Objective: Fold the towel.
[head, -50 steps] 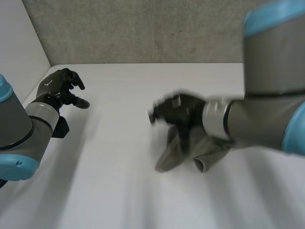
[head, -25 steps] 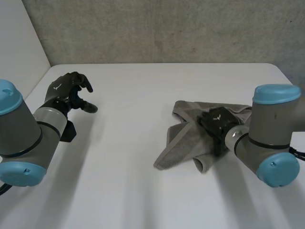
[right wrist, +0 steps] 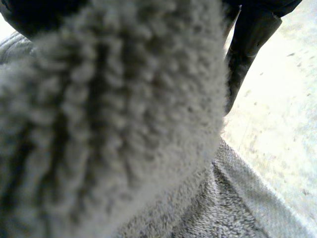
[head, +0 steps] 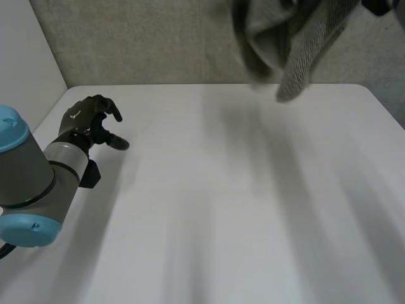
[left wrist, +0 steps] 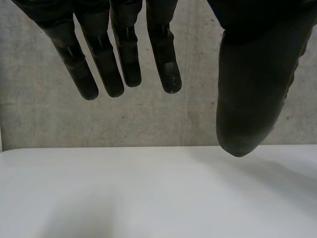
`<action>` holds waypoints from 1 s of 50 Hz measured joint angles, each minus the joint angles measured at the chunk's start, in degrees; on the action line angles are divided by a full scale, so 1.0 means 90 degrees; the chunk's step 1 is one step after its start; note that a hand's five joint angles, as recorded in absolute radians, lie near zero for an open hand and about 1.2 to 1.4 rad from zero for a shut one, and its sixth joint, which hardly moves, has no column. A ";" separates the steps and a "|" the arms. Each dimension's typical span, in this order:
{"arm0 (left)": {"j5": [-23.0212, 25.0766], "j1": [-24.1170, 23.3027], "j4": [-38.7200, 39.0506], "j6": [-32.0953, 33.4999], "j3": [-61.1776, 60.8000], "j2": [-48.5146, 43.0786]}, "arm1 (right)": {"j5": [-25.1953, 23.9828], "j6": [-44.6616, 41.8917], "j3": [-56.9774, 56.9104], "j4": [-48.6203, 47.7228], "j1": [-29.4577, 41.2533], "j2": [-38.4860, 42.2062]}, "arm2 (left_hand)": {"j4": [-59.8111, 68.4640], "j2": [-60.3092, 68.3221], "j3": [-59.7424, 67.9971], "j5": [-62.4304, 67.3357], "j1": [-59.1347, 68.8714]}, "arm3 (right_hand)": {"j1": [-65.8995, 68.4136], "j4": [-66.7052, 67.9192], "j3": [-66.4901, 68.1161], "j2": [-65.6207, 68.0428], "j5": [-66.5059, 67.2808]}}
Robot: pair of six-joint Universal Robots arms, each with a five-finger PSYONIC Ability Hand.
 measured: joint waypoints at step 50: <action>0.0210 -0.0275 -0.1815 0.0508 0.1552 0.0809 | 0.0750 0.0424 0.3729 -0.0336 -0.0383 -0.0350 | -0.1582 -0.1598 -0.1586 -0.1634 0.0001 | -0.4842 -0.6866 -0.6746 -0.6461 -0.6819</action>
